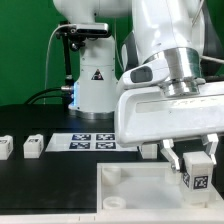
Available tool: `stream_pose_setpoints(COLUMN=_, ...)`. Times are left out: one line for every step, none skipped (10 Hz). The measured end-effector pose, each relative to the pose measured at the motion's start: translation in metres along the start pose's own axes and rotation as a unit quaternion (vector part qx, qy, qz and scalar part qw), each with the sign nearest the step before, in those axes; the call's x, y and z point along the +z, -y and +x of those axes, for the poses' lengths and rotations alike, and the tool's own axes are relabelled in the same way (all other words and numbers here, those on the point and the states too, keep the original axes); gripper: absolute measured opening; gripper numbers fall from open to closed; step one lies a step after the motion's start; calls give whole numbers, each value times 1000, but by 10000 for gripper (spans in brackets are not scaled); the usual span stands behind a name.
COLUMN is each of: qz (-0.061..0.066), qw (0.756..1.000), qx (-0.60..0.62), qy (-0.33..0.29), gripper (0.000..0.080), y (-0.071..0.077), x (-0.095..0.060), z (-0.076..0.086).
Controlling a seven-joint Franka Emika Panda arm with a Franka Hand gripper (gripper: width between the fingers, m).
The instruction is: Assemble one leg
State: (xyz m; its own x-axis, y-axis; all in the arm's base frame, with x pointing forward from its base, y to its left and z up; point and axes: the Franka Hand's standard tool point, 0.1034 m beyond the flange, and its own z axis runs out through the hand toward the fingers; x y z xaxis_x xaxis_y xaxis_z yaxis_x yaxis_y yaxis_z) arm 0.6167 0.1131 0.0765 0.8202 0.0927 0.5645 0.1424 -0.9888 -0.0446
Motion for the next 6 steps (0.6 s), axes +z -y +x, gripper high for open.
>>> stream_pose_setpoints(qz=0, qw=1000, qx=-1, qy=0, gripper=294, y=0, x=0, z=0)
stream_pose_setpoints(qz=0, qw=1000, qx=-2, qy=0, gripper=348, y=0, x=1, z=0)
stream_pose_setpoints(qz=0, qw=1000, qx=-2, qy=0, gripper=548, y=0, x=1, z=0)
stream_pose_setpoints(qz=0, qw=1000, qx=-3, qy=1, gripper=548, y=0, x=1, z=0)
stream_pose_setpoints(qz=0, qw=1000, qx=-3, qy=1, gripper=619, y=0, x=1, z=-1)
stream_pose_setpoints(qz=0, qw=1000, qx=-3, qy=1, gripper=640, y=0, x=1, z=-1)
